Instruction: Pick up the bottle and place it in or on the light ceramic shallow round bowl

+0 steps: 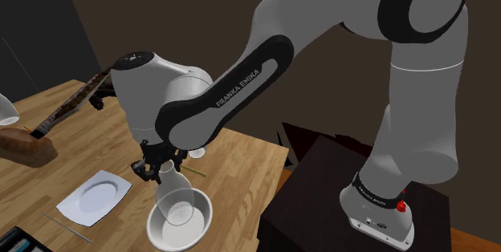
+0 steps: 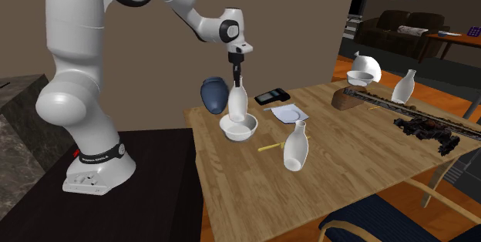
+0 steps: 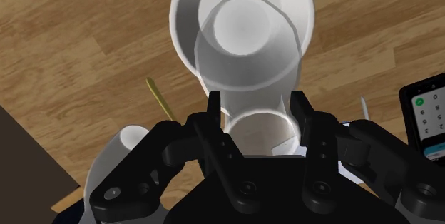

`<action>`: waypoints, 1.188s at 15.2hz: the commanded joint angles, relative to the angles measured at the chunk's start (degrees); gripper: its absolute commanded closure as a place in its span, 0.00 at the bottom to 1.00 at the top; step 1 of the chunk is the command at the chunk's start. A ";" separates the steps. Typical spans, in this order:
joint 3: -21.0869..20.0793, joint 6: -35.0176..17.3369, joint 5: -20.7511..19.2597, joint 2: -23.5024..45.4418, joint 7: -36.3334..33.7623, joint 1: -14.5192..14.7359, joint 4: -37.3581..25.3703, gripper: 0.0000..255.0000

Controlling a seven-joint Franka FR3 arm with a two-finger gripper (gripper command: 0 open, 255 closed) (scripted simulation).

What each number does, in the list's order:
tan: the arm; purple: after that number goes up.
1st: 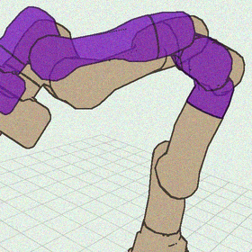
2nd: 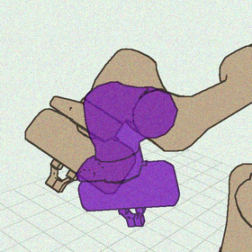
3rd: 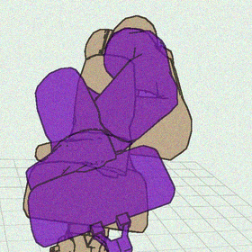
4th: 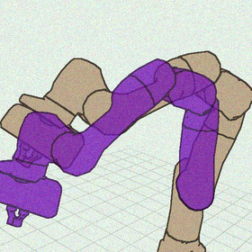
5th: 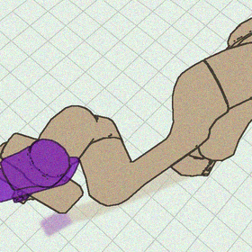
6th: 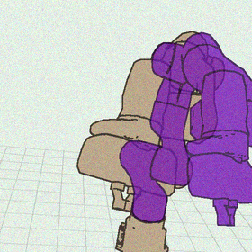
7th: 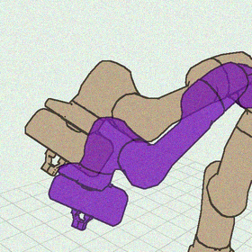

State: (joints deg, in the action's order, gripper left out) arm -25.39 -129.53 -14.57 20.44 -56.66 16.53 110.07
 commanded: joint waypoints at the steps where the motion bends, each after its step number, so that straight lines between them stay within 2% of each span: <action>1: 0.34 -1.41 -0.69 0.97 -0.43 0.18 0.48 1.00; 4: 0.78 -3.05 -1.58 2.29 -1.06 0.49 0.94 1.00; 12: 0.79 -3.05 -1.58 2.29 -1.06 0.50 0.94 1.00; 13: 0.79 -3.04 -1.58 2.30 -1.06 0.50 0.93 0.00; 18: 0.79 -3.04 -1.58 2.30 -1.06 0.50 0.93 0.00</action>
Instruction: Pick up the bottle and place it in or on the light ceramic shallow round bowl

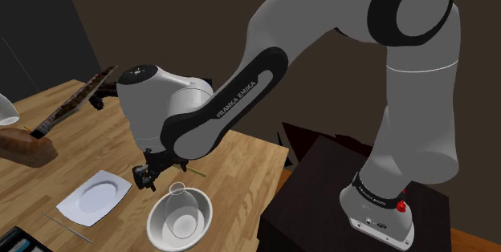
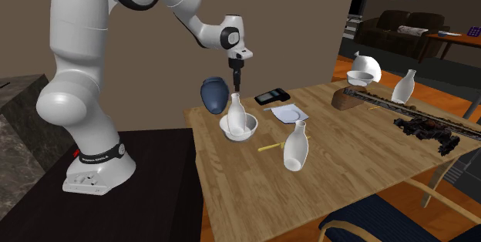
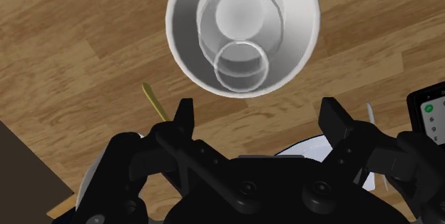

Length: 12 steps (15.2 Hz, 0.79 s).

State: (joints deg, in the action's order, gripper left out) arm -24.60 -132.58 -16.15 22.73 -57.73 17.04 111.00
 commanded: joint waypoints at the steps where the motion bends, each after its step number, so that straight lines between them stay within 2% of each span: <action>1: -0.44 1.43 0.81 -1.26 0.52 -0.28 -0.30 0.00; 4: -1.49 5.60 2.94 -4.48 1.88 -0.93 -1.60 0.00; 12: -1.49 5.60 2.94 -4.48 1.88 -0.92 -1.60 0.00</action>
